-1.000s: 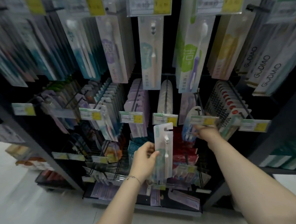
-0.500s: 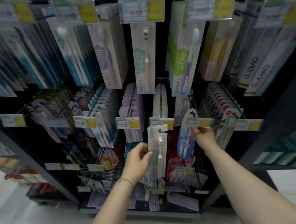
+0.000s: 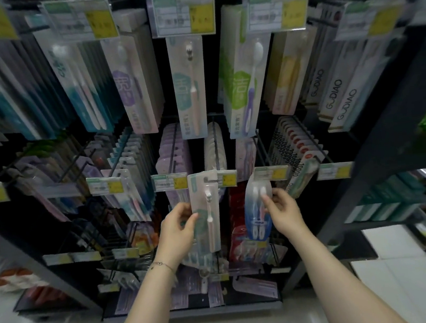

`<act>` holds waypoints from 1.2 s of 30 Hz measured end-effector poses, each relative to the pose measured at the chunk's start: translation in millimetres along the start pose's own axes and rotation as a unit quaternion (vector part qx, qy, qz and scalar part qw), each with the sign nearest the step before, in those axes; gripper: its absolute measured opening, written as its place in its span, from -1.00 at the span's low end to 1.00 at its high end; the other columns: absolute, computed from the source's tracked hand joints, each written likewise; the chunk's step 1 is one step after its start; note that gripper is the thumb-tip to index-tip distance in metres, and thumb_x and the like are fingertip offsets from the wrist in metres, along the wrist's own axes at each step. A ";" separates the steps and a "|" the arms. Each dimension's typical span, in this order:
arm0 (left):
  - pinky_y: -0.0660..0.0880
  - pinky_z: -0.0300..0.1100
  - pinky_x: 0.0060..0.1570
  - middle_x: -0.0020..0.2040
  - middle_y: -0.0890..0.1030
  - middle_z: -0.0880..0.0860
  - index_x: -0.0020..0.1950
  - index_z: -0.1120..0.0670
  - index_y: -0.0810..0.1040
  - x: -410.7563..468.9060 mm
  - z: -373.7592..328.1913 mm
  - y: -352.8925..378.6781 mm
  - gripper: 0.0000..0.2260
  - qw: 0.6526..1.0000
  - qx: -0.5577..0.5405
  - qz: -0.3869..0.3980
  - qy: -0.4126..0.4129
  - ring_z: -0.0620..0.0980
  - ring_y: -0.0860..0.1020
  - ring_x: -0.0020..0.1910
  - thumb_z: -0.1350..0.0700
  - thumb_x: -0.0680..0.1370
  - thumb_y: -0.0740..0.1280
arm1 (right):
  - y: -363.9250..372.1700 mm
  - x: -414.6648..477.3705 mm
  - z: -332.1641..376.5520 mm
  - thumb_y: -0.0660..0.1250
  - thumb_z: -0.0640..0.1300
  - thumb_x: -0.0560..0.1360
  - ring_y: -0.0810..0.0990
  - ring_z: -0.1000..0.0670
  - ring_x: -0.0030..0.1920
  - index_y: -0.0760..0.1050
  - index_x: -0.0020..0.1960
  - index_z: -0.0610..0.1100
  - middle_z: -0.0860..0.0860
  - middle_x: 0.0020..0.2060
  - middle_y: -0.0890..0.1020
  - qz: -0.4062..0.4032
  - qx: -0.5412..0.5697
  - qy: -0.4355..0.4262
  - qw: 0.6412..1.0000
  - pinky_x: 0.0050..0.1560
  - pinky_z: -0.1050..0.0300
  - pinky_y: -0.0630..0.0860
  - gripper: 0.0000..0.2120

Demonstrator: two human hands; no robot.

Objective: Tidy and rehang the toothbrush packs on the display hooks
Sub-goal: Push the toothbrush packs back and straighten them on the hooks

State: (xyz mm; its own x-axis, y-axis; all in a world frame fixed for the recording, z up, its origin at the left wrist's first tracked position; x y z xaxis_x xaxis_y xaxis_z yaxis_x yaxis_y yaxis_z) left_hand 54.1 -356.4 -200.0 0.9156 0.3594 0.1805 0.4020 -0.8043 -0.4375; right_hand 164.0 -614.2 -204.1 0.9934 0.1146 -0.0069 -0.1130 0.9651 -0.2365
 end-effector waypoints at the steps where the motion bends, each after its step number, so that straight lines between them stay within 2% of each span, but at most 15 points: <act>1: 0.60 -0.01 0.06 -0.07 0.64 -0.07 0.02 0.01 0.57 -0.4 0.5 -1.9 -0.98 1.000 0.000 0.000 0.004 -0.12 0.61 -0.03 0.11 0.61 0.35 | 2.7 -3.7 -1.5 0.33 0.08 0.56 0.66 0.05 -0.05 0.52 0.08 0.05 0.05 -0.05 0.66 0.015 -0.008 -0.003 1.000 -0.04 0.11 0.60 -0.84; 5: 0.61 0.04 0.07 -0.06 0.65 -0.07 0.00 -0.02 0.56 -4.9 -3.4 -7.9 -0.96 1.000 -0.014 0.007 0.002 -0.09 0.62 -0.02 0.12 0.62 0.35 | 25.9 -9.7 -8.2 0.31 0.14 0.55 0.66 0.00 -0.08 0.54 0.09 0.08 0.05 -0.10 0.67 0.083 -0.063 0.004 0.995 0.00 -0.04 0.62 -0.81; 7: 0.60 0.06 0.09 -0.05 0.65 -0.05 0.00 -0.01 0.56 -6.9 -4.6 -11.8 -0.96 1.000 -0.024 0.007 -0.002 -0.07 0.63 -0.01 0.13 0.62 0.34 | 42.0 -9.7 -3.1 0.30 0.16 0.55 0.66 -0.02 -0.10 0.52 0.10 0.09 0.03 -0.12 0.66 0.106 -0.083 0.001 0.991 -0.01 -0.04 0.62 -0.80; 9: 0.60 0.07 0.11 -0.04 0.65 -0.05 0.01 0.00 0.56 -9.0 -6.1 -17.1 -0.96 1.000 -0.031 0.002 -0.002 -0.08 0.63 0.01 0.13 0.62 0.34 | 56.3 -7.8 4.5 0.29 0.18 0.55 0.66 0.01 -0.11 0.50 0.17 0.07 0.03 -0.10 0.66 0.115 -0.095 -0.001 0.989 -0.06 0.05 0.62 -0.73; 12: 0.61 0.04 0.11 -0.02 0.66 -0.06 0.04 -0.01 0.57 -11.7 -8.2 -26.8 -0.94 0.999 -0.032 -0.011 0.001 -0.10 0.63 0.02 0.15 0.62 0.34 | 71.5 -3.1 16.5 0.29 0.08 0.58 0.62 0.11 0.00 0.47 0.17 0.10 0.13 -0.02 0.63 0.103 -0.082 -0.010 0.991 -0.04 0.23 0.51 -0.81; 14: 0.60 0.04 0.11 -0.02 0.66 -0.05 0.05 -0.01 0.57 -13.3 -8.1 -33.3 -0.94 0.999 -0.032 -0.016 -0.007 -0.09 0.63 0.02 0.14 0.63 0.34 | 78.3 1.0 24.0 0.27 0.03 0.60 0.59 0.12 0.03 0.44 0.12 0.18 0.19 -0.02 0.60 0.096 -0.075 -0.018 0.992 -0.06 0.27 0.46 -0.89; 16: 0.60 0.05 0.11 -0.01 0.65 -0.03 0.05 0.00 0.57 -14.2 -6.8 -38.9 -0.95 0.999 -0.031 -0.018 -0.010 -0.08 0.63 0.02 0.13 0.63 0.33 | 84.0 2.5 30.9 0.26 0.01 0.61 0.56 0.15 0.00 0.42 0.18 0.16 0.22 -0.02 0.57 0.095 -0.065 -0.018 0.993 -0.06 0.27 0.44 -0.84; 19: 0.61 0.02 0.11 -0.01 0.66 -0.05 0.06 -0.01 0.57 -16.7 -5.8 -46.1 -0.94 0.999 -0.035 -0.019 -0.014 -0.11 0.63 0.02 0.14 0.63 0.33 | 89.8 2.9 28.8 0.24 0.00 0.62 0.56 0.13 -0.03 0.41 0.32 0.03 0.12 0.01 0.59 0.076 -0.052 -0.008 0.996 -0.01 0.29 0.45 -0.72; 22: 0.62 0.04 0.07 -0.02 0.66 -0.05 0.06 -0.01 0.57 -19.5 -5.6 -50.4 -0.92 0.998 -0.047 -0.023 -0.019 -0.09 0.64 0.00 0.16 0.63 0.33 | 92.0 1.5 21.6 0.21 0.00 0.63 0.57 0.00 0.13 0.40 0.35 -0.04 -0.01 0.12 0.60 0.042 -0.029 0.001 0.999 0.16 0.14 0.44 -0.69; 27: 0.62 0.01 0.04 -0.03 0.66 -0.04 0.05 0.00 0.58 -22.3 -7.8 -52.8 -0.91 0.998 -0.053 -0.031 -0.026 -0.09 0.64 -0.02 0.18 0.63 0.33 | 94.9 6.3 29.1 0.19 -0.01 0.64 0.58 0.02 0.05 0.46 0.24 0.01 0.05 -0.02 0.62 0.030 -0.048 0.008 0.998 0.00 0.18 0.40 -0.80; 29: 0.62 -0.05 0.04 -0.04 0.66 -0.05 0.05 0.01 0.58 -23.0 -9.7 -53.0 -0.91 0.998 -0.049 -0.033 -0.025 -0.11 0.63 -0.03 0.18 0.63 0.33 | 98.0 13.3 29.6 0.20 -0.04 0.63 0.60 -0.03 0.03 0.48 0.23 -0.02 -0.01 -0.02 0.64 0.026 -0.063 0.034 0.997 -0.03 0.18 0.40 -0.80; 32: 0.61 -0.10 0.02 -0.04 0.66 -0.05 0.05 0.00 0.58 -22.2 -11.1 -53.8 -0.91 0.998 -0.049 -0.030 -0.028 -0.11 0.63 -0.03 0.18 0.63 0.33 | 103.5 23.0 31.9 0.19 -0.15 0.59 0.64 -0.12 -0.03 0.53 0.16 -0.09 -0.11 -0.10 0.67 0.022 -0.077 0.061 0.995 -0.21 0.20 0.41 -0.79; 36: 0.56 -0.20 -0.11 -0.07 0.66 -0.11 0.02 -0.07 0.58 -19.2 -17.3 -55.4 -0.88 0.997 -0.059 -0.033 -0.031 -0.12 0.63 -0.08 0.16 0.63 0.33 | 105.3 30.2 42.3 0.16 -0.38 0.52 0.51 0.05 -0.22 0.50 -0.02 -0.11 0.06 -0.27 0.52 0.030 -0.079 0.074 0.994 -0.36 0.28 0.32 -0.77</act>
State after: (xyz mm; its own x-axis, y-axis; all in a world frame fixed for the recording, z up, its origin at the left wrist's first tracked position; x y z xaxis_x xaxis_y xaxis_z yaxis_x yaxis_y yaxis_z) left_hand 14.4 -326.9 -164.0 0.8861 0.4392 0.1480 0.4631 -0.8271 -0.3185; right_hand 181.3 -499.2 -188.1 0.9784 0.1231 -0.1660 -0.1787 0.9073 -0.3806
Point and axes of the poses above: each hand's wrist, its own x-axis towards the middle knuckle, its own y-axis out of the palm, z = x × y, the point moved 2 cm from there along x, towards the middle knuckle
